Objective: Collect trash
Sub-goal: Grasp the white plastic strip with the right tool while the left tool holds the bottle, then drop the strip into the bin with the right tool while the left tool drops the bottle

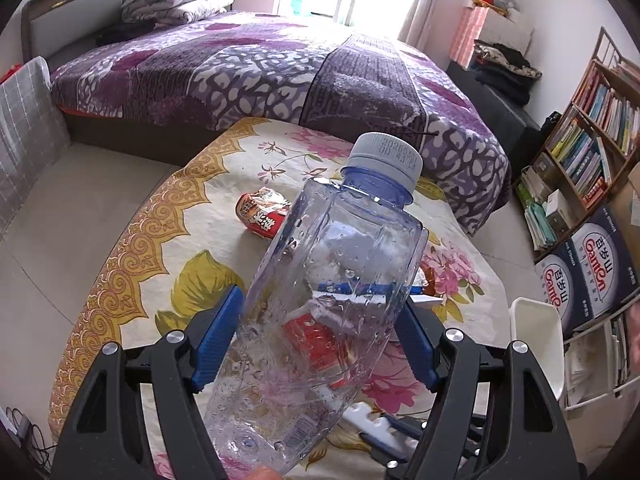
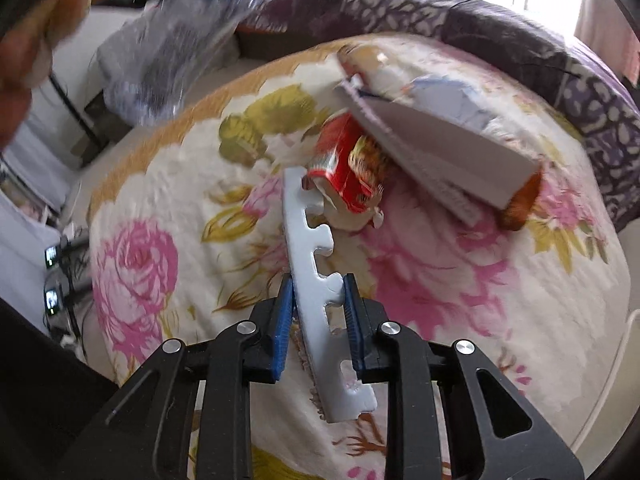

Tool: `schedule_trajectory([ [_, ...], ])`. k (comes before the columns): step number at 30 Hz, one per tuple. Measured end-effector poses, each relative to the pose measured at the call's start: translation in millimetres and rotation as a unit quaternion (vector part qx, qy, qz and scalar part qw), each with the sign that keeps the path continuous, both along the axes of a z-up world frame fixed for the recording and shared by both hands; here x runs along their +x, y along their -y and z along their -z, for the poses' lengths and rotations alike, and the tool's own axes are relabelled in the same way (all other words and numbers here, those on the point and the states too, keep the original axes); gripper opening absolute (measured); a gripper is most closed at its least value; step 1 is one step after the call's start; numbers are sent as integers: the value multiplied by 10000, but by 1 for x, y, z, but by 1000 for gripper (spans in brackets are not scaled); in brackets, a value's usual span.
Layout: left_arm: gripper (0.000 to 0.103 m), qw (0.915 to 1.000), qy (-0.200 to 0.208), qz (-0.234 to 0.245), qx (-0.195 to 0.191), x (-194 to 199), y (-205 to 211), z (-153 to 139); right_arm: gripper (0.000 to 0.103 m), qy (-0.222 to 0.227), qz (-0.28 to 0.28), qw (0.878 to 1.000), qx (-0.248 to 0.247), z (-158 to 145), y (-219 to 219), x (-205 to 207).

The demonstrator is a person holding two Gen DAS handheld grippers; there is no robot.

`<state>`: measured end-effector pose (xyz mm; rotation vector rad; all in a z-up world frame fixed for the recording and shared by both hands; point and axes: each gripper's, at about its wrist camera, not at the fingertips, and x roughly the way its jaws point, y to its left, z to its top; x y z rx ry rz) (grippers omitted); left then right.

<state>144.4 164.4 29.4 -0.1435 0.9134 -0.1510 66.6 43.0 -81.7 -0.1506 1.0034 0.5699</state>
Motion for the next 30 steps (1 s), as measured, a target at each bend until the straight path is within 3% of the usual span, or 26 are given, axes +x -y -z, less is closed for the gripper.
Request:
schedule_trajectory([
  [14, 72, 9998, 63, 167, -17, 0, 42, -2, 23, 517, 847, 9944, 363, -42, 60, 0],
  [30, 72, 9990, 33, 436, -5, -4, 100, 6, 24, 774, 2463, 9657, 279, -53, 151, -3],
])
